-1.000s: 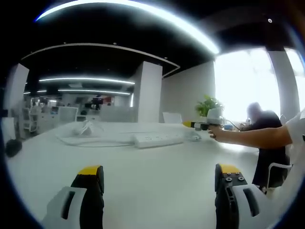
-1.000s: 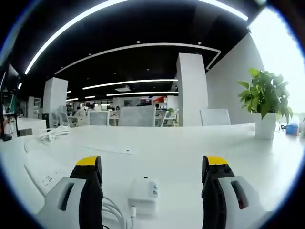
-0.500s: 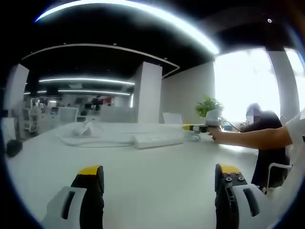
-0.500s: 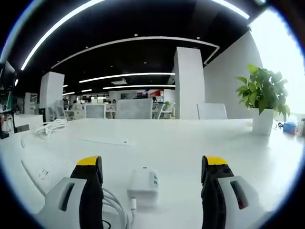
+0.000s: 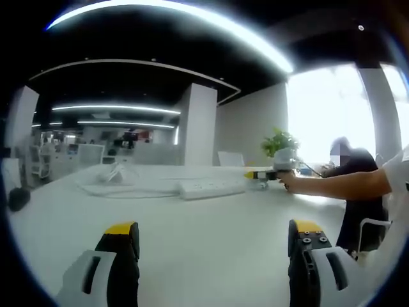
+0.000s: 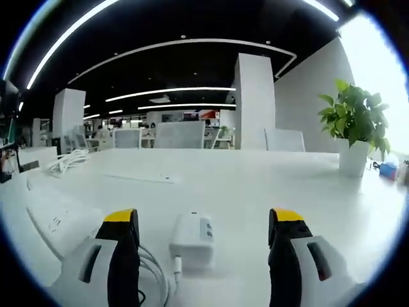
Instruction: Straighten the power strip on the desk, plug the charger into it
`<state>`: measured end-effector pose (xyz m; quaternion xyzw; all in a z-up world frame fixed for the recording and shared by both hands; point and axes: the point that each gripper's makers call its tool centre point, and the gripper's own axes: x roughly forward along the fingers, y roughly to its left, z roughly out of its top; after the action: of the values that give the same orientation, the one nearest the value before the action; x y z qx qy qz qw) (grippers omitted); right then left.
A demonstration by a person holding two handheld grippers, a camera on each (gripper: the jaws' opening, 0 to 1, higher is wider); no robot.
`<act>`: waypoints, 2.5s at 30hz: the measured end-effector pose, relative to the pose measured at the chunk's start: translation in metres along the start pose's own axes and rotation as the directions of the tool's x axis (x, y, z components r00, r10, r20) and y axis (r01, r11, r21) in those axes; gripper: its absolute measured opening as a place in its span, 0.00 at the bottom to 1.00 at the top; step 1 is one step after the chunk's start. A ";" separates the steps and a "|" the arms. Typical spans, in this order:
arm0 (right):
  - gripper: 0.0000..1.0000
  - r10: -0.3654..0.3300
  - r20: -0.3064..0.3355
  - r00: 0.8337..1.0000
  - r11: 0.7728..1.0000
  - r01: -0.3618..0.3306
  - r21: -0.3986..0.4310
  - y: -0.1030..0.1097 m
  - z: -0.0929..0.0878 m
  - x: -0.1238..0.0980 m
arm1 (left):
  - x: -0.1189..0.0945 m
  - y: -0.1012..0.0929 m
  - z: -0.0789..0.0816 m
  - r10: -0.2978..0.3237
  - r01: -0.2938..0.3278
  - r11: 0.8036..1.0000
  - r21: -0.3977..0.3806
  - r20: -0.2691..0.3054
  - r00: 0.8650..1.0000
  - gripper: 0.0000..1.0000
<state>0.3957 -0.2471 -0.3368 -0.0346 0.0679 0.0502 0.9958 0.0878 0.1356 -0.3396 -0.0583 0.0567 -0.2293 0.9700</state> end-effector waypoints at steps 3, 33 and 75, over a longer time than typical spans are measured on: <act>0.81 0.001 -0.011 1.000 1.000 -0.002 -0.002 0.002 -0.001 -0.002 | 0.000 0.000 0.000 0.000 0.000 1.000 0.001 0.000 1.000 0.99; 0.51 0.064 -0.116 0.991 0.996 -0.057 0.063 0.014 -0.018 0.004 | -0.002 0.001 0.003 0.004 -0.004 1.000 0.000 0.008 1.000 0.99; 0.37 0.101 -0.118 0.988 0.995 -0.099 0.022 0.017 -0.020 0.004 | -0.002 0.000 0.006 0.007 -0.007 1.000 0.008 0.011 1.000 0.99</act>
<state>0.3948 -0.2311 -0.3585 -0.0262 0.1292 0.0972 0.9865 0.0869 0.1372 -0.3336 -0.0557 0.0507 -0.2258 0.9713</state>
